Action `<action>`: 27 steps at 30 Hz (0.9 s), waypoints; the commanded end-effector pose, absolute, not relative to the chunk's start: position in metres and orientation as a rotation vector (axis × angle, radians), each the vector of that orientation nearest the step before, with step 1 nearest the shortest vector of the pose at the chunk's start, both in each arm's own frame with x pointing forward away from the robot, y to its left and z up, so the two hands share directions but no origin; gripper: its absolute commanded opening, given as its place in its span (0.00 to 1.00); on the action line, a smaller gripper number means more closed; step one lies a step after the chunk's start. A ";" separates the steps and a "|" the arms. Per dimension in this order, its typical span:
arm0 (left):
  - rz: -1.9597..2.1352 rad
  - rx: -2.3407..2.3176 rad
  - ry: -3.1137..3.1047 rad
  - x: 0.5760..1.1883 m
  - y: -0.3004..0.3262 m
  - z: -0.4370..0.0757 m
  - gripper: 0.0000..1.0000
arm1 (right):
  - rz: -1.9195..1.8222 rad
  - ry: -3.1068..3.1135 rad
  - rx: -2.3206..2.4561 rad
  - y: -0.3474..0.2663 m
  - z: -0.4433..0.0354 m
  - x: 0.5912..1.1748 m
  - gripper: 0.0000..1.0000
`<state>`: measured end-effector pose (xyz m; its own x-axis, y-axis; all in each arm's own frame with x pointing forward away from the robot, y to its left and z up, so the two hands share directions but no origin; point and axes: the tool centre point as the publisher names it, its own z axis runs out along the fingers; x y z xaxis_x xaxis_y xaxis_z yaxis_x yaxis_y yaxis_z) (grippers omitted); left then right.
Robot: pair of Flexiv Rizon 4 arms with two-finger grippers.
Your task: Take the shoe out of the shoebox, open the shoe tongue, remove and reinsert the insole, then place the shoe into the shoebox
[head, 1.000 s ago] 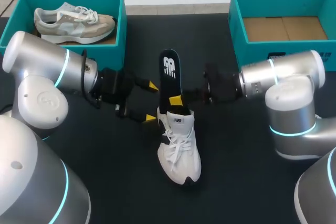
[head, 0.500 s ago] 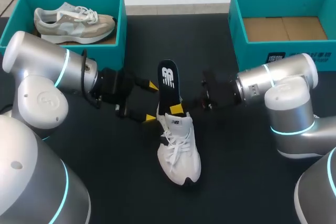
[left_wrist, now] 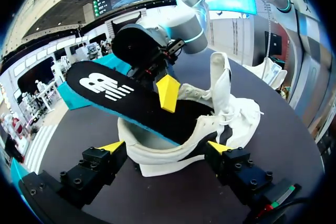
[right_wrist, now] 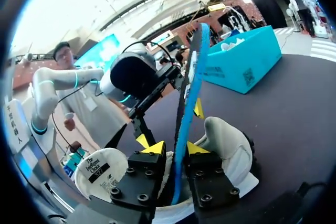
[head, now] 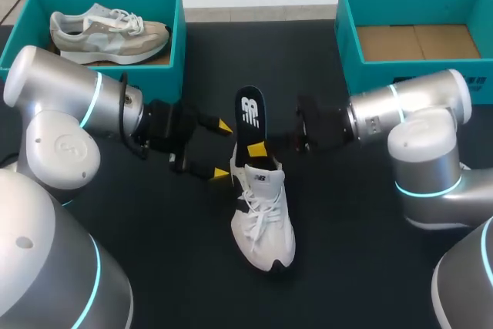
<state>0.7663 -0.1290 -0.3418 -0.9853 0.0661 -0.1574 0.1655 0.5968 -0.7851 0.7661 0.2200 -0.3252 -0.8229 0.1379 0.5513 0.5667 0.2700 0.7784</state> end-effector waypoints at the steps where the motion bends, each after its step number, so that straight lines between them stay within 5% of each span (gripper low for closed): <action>1: -1.347 0.197 2.705 0.766 -0.130 -0.343 1.00 | -1.518 -2.162 -0.622 0.219 -0.327 0.775 0.00; 17: -1.347 0.197 2.705 0.766 -0.130 -0.343 1.00 | -1.367 -2.042 -0.738 0.220 -0.349 0.733 0.00; 21: -1.347 0.197 2.705 0.766 -0.130 -0.343 1.00 | -1.394 -2.082 -0.737 0.217 -0.341 0.742 0.31; 27: -1.347 0.197 2.705 0.766 -0.130 -0.343 1.00 | -1.427 -2.126 -0.708 0.214 -0.332 0.760 0.28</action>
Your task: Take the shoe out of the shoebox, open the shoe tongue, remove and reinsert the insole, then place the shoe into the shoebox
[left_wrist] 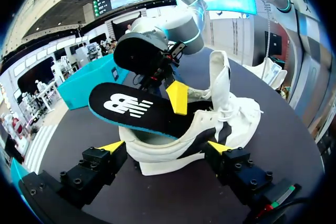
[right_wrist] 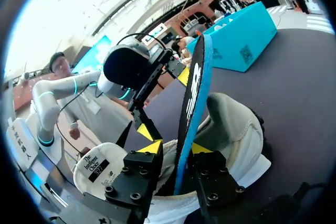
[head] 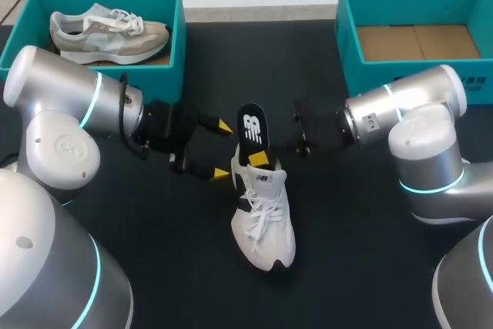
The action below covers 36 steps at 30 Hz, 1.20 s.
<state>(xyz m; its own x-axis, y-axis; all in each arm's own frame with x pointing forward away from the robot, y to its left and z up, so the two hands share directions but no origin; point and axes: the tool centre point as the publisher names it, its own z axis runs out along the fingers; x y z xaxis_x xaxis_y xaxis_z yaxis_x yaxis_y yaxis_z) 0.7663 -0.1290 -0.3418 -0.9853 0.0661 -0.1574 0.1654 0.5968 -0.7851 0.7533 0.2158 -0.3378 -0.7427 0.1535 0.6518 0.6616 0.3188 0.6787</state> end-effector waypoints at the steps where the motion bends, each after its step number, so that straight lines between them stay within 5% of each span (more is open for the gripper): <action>1: -1.347 0.197 2.705 0.766 -0.130 -0.343 1.00 | -1.428 -2.129 -0.705 0.214 -0.332 0.763 0.26; 4: -1.347 0.197 2.705 0.766 -0.130 -0.343 1.00 | -1.426 -2.135 -0.699 0.214 -0.332 0.769 0.17; 6: -1.347 0.197 2.705 0.766 -0.130 -0.343 1.00 | -1.424 -2.133 -0.691 0.214 -0.333 0.771 0.00; 23: -1.347 0.197 2.705 0.766 -0.130 -0.343 1.00 | -1.342 -2.094 -0.775 0.208 -0.340 0.741 0.00; 25: -1.347 0.197 2.705 0.766 -0.130 -0.343 1.00 | -1.365 -2.117 -0.778 0.207 -0.336 0.747 0.45; 28: -1.347 0.197 2.705 0.766 -0.130 -0.343 1.00 | -1.391 -2.145 -0.757 0.208 -0.331 0.759 0.54; 33: -1.347 0.197 2.705 0.766 -0.130 -0.343 1.00 | -1.409 -2.170 -0.717 0.210 -0.329 0.778 0.41; 36: -1.347 0.197 2.705 0.766 -0.130 -0.343 1.00 | -1.415 -2.166 -0.702 0.210 -0.331 0.783 0.07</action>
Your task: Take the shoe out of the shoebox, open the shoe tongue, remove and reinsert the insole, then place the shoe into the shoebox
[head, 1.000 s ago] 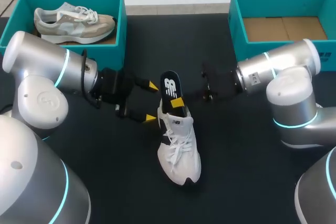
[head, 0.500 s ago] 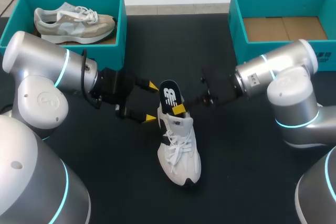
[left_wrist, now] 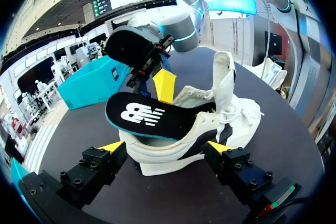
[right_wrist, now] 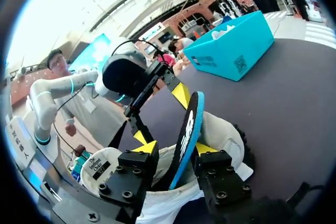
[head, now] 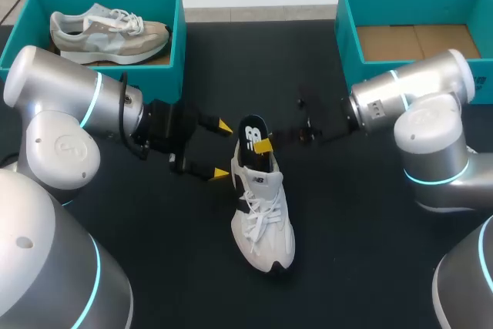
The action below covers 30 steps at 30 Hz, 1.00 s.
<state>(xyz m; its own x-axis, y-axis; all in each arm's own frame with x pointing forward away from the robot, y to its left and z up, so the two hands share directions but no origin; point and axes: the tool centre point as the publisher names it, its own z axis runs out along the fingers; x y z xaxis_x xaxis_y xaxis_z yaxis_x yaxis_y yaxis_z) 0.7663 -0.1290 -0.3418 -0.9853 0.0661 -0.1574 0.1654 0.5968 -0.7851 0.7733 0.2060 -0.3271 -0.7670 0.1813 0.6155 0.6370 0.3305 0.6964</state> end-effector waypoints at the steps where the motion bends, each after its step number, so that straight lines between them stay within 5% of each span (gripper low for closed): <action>1: -1.347 0.197 2.705 0.766 -0.130 -0.343 1.00 | -1.414 -2.162 -0.697 0.210 -0.332 0.784 0.00; 23: -1.347 0.197 2.705 0.766 -0.130 -0.343 1.00 | -1.280 -2.096 -0.790 0.215 -0.347 0.750 0.00; 26: -1.347 0.197 2.705 0.766 -0.130 -0.343 1.00 | -1.297 -2.118 -0.786 0.214 -0.343 0.756 0.24; 30: -1.347 0.197 2.705 0.766 -0.130 -0.343 1.00 | -1.310 -2.140 -0.754 0.215 -0.339 0.766 0.20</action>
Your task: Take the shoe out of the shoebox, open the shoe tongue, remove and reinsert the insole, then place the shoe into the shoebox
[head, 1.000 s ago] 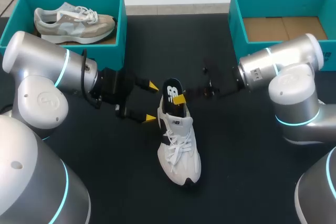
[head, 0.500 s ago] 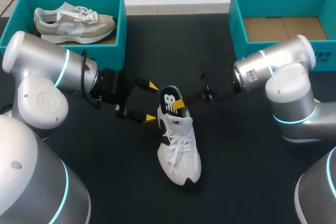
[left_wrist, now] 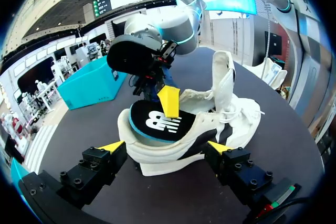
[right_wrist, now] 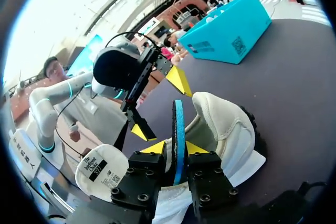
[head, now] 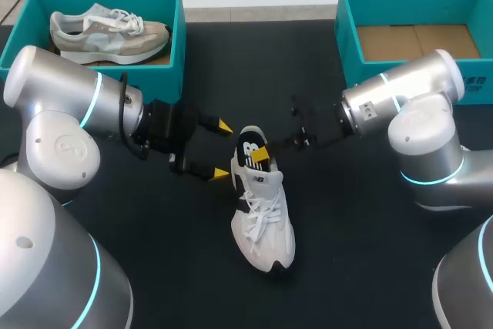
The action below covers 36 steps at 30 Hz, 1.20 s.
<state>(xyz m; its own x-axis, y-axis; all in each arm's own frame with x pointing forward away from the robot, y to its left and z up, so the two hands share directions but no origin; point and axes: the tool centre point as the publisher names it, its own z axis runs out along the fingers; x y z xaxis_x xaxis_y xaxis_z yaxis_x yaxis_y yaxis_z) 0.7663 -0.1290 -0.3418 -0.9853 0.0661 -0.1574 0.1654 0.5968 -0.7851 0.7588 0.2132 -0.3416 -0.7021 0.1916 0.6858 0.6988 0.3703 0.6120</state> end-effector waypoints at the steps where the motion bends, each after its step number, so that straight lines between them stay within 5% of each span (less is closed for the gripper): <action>1: -1.347 0.197 2.705 0.766 -0.130 -0.343 1.00 | -1.319 -2.139 -0.742 0.216 -0.339 0.770 0.20; 5: -1.347 0.197 2.705 0.766 -0.130 -0.343 1.00 | -1.300 -2.145 -0.721 0.219 -0.340 0.778 0.00; 26: -1.347 0.197 2.705 0.766 -0.130 -0.343 1.00 | -1.219 -2.118 -0.812 0.210 -0.349 0.757 0.00; 27: -1.347 0.197 2.705 0.766 -0.130 -0.343 1.00 | -1.224 -2.124 -0.812 0.210 -0.346 0.758 0.25; 28: -1.347 0.197 2.705 0.766 -0.130 -0.343 1.00 | -1.227 -2.128 -0.812 0.209 -0.344 0.758 0.33; 36: -1.347 0.197 2.705 0.766 -0.130 -0.343 1.00 | -1.271 -2.181 -0.820 0.206 -0.324 0.758 0.65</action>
<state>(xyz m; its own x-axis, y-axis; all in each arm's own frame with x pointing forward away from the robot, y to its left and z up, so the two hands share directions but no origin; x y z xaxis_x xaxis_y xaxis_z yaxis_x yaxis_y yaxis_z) 0.7663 -0.1290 -0.3418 -0.9853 0.0661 -0.1574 0.1654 0.5968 -0.7851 0.7646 0.2100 -0.3319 -0.7013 0.2391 0.6716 0.7023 0.3932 0.5934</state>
